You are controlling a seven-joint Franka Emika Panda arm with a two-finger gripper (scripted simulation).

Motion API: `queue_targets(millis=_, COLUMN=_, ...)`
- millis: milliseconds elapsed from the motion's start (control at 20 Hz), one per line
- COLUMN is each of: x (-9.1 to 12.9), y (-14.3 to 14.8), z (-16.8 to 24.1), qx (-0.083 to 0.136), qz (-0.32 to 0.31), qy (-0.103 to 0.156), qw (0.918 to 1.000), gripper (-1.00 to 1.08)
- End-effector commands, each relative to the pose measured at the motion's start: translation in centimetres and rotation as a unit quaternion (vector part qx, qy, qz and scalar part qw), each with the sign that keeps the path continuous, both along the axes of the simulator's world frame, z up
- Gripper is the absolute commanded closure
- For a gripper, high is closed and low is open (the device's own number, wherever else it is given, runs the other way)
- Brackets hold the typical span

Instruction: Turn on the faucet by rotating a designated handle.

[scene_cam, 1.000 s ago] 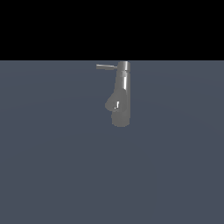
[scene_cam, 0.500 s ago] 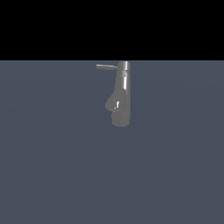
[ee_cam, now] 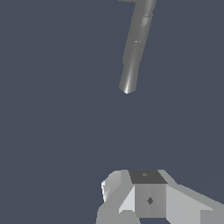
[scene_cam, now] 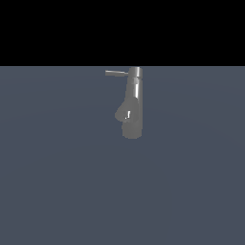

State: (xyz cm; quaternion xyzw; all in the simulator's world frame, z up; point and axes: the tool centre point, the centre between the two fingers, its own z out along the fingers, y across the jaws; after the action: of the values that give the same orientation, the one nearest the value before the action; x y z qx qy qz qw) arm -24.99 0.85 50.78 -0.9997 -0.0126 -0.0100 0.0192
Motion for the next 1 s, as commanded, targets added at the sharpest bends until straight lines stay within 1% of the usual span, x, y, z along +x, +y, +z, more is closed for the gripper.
queue_targets(millis=0, x=0.6, y=0.0, z=0.1, qx=0.004, qz=-0.010, qy=0.002, qw=0.9999, gripper=1.08)
queue_targets(millis=250, x=2.6, y=0.1, z=0.4, qx=0.018, qz=-0.045, qy=0.007, qw=0.9988, gripper=1.08)
queue_targets(millis=500, x=5.6, y=0.2, z=0.6, qx=0.035, qz=-0.097, qy=0.016, qw=0.9945, gripper=1.08)
queue_targets(millis=700, x=8.7, y=0.2, z=0.4, qx=0.049, qz=-0.151, qy=0.027, qw=0.9869, gripper=1.08)
queue_targets(millis=950, x=12.8, y=0.2, z=-0.2, qx=0.063, qz=-0.221, qy=0.041, qw=0.9723, gripper=1.08)
